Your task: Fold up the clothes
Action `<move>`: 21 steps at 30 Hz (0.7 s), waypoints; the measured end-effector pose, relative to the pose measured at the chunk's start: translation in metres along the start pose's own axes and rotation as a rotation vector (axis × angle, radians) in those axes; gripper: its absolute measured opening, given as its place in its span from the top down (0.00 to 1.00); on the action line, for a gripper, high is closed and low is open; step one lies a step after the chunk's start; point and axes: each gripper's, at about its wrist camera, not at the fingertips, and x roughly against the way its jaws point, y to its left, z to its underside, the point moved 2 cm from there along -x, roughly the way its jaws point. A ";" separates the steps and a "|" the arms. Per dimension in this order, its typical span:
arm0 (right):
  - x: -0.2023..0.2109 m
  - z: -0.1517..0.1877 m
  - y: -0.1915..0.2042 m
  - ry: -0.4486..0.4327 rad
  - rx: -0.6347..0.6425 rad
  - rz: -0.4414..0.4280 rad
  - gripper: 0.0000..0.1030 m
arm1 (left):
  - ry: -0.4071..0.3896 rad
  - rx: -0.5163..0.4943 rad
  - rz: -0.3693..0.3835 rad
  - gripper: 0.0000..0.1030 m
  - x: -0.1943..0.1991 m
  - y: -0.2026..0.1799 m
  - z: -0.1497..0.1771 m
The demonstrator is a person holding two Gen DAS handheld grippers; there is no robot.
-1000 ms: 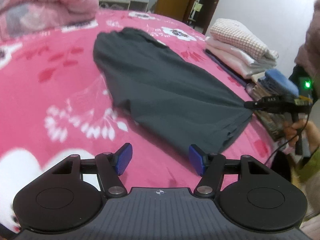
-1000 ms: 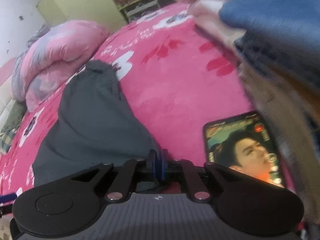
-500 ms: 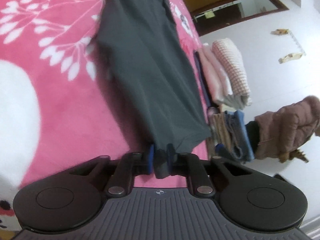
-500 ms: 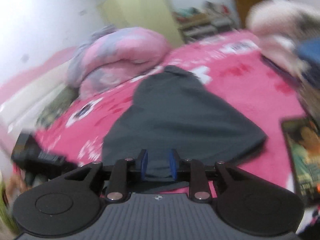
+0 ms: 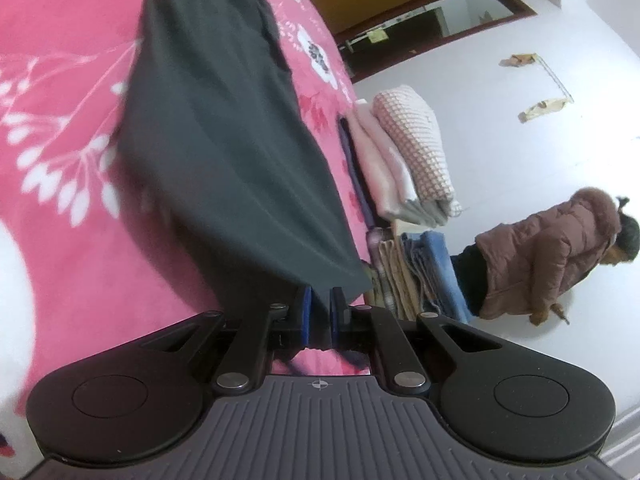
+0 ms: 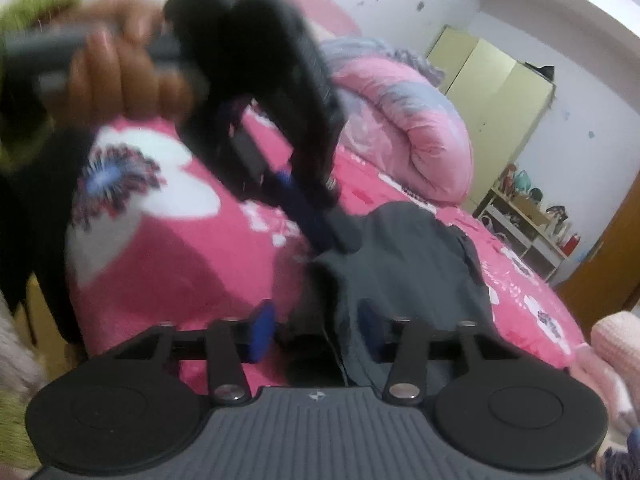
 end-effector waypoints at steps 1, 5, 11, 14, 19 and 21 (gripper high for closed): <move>-0.003 0.002 -0.003 0.008 -0.025 -0.002 0.94 | -0.014 -0.021 -0.013 0.92 0.004 -0.001 0.000; 0.000 0.005 -0.031 -0.013 -0.235 -0.044 0.95 | -0.082 -0.078 -0.006 0.87 0.018 -0.003 0.003; 0.001 0.021 -0.085 -0.036 -0.665 -0.191 0.94 | -0.047 -0.129 -0.109 0.77 0.010 0.009 0.021; -0.004 0.038 -0.107 -0.035 -0.872 -0.281 0.92 | -0.015 -0.193 -0.158 0.76 -0.003 0.007 0.028; -0.007 0.060 -0.132 -0.047 -1.098 -0.348 0.92 | 0.004 -0.375 -0.237 0.72 -0.020 -0.012 0.040; -0.008 0.065 -0.137 -0.056 -1.155 -0.373 0.92 | 0.006 -0.455 -0.260 0.71 -0.022 -0.019 0.044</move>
